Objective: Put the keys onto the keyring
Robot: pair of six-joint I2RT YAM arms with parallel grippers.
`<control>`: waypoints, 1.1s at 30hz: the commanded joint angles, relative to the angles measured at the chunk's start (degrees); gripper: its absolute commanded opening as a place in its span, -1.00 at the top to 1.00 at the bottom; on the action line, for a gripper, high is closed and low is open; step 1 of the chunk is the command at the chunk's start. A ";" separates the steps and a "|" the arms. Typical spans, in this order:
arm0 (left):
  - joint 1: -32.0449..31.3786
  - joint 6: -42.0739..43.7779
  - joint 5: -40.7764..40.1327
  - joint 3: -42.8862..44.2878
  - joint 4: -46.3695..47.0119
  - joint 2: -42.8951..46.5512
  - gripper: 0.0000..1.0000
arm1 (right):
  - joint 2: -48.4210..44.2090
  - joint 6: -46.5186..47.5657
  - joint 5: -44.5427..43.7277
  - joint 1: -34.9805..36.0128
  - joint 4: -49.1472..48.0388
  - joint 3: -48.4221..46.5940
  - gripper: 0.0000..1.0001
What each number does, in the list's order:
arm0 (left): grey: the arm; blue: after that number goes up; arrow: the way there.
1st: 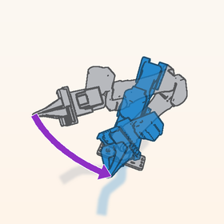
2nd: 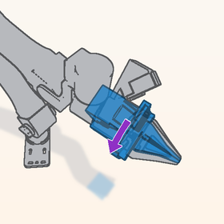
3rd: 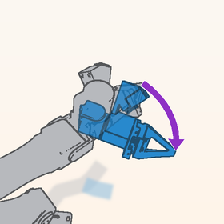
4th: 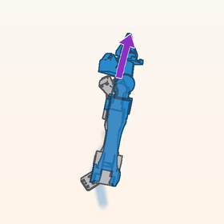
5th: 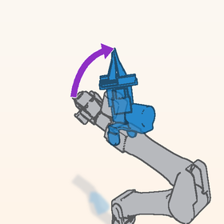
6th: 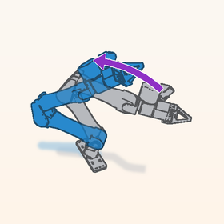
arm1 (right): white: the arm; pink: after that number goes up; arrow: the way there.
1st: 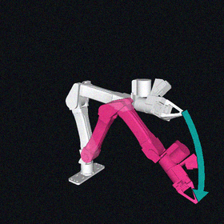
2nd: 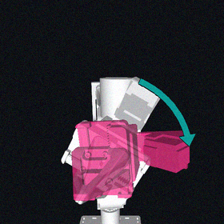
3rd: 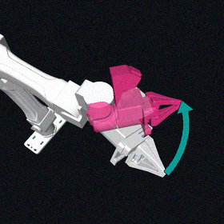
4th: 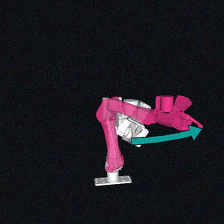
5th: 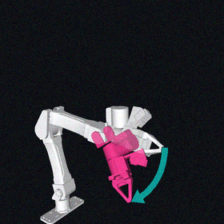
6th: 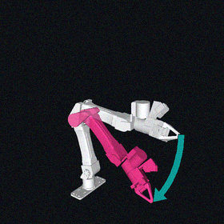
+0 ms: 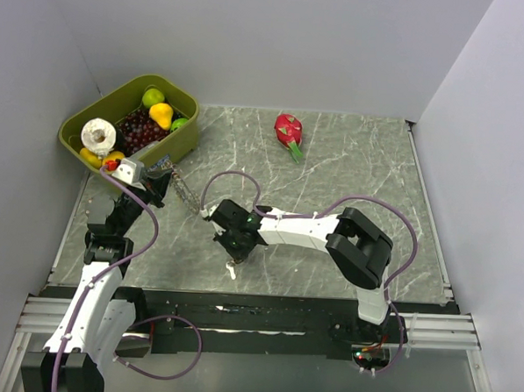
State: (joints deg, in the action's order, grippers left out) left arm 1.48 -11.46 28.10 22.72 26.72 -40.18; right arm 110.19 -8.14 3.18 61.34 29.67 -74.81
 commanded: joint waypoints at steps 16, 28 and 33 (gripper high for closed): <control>0.02 -0.58 0.29 -0.13 5.10 1.60 0.98 | -4.02 -7.24 -0.78 -17.13 -2.00 10.30 1.00; 0.02 -1.10 1.08 -0.31 5.98 1.07 0.98 | -17.10 -3.02 5.68 -17.92 -10.24 15.65 0.79; 0.02 -1.45 1.26 -0.57 6.33 1.07 0.98 | -17.29 -0.04 14.20 -17.48 -14.90 16.10 0.06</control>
State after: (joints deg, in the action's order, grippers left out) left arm 1.48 -11.75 28.49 21.85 27.20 -39.86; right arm 94.35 -11.53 10.20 43.51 20.75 -58.57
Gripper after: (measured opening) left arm 0.021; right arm 0.396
